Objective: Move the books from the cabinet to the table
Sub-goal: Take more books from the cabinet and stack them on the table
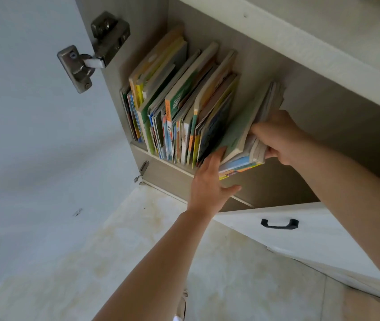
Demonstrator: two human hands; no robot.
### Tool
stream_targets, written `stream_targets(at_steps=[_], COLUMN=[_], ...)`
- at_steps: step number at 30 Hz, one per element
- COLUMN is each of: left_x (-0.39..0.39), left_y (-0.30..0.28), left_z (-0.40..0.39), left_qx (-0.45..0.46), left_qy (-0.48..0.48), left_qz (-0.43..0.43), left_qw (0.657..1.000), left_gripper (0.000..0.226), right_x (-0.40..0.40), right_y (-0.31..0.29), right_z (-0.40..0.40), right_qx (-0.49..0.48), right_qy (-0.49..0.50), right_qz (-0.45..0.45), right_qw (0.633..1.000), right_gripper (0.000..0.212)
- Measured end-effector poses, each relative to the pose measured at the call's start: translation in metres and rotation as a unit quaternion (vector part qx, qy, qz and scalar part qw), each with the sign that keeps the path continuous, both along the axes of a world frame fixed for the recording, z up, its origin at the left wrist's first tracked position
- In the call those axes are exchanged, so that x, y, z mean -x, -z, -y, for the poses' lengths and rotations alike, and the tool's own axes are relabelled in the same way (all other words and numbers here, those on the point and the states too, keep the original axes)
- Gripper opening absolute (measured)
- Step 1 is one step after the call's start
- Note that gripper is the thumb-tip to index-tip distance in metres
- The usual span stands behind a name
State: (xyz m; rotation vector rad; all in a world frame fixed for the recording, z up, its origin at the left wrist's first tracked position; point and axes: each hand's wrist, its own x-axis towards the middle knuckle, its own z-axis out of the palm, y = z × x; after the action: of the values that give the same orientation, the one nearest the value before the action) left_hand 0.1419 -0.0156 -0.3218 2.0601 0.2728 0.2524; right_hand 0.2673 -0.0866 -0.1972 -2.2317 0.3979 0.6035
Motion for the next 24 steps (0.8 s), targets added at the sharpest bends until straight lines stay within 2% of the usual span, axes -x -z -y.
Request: stream_targets(at_steps=[4, 7, 11, 13, 18, 22, 24], left_x=[0.005, 0.020, 0.039, 0.041, 0.041, 0.042, 0.045], left_y=[-0.001, 0.008, 0.022, 0.026, 0.027, 0.021, 0.024], left_z=[0.000, -0.004, -0.009, -0.011, -0.015, -0.022, -0.025], left_qx=[-0.026, -0.013, 0.012, 0.029, 0.062, 0.122, 0.147], left_qy=[-0.041, -0.074, -0.104, -0.131, -0.154, -0.168, -0.170], left_qz=[0.053, 0.053, 0.031, 0.033, 0.042, 0.036, 0.038], left_qw=[0.997, 0.996, 0.994, 0.990, 0.985, 0.978, 0.974], left_gripper=[0.075, 0.070, 0.064, 0.058, 0.053, 0.048, 0.049], right_x=[0.018, 0.042, 0.068, 0.079, 0.084, 0.067, 0.055], right_y=[-0.005, 0.001, 0.009, 0.004, -0.004, 0.003, 0.013], right_z=[0.010, 0.003, -0.015, -0.022, -0.007, 0.022, 0.032], right_qx=[-0.052, -0.083, -0.033, -0.039, -0.203, -0.173, -0.127], right_qy=[0.024, 0.044, 0.013, -0.006, -0.024, -0.052, -0.048], right_qz=[0.000, -0.010, 0.035, 0.052, -0.076, -0.067, -0.039], right_qw=[0.998, 0.996, 0.999, 0.998, 0.976, 0.981, 0.990], right_gripper=[0.039, 0.046, 0.045, 0.041, 0.038, 0.028, 0.037])
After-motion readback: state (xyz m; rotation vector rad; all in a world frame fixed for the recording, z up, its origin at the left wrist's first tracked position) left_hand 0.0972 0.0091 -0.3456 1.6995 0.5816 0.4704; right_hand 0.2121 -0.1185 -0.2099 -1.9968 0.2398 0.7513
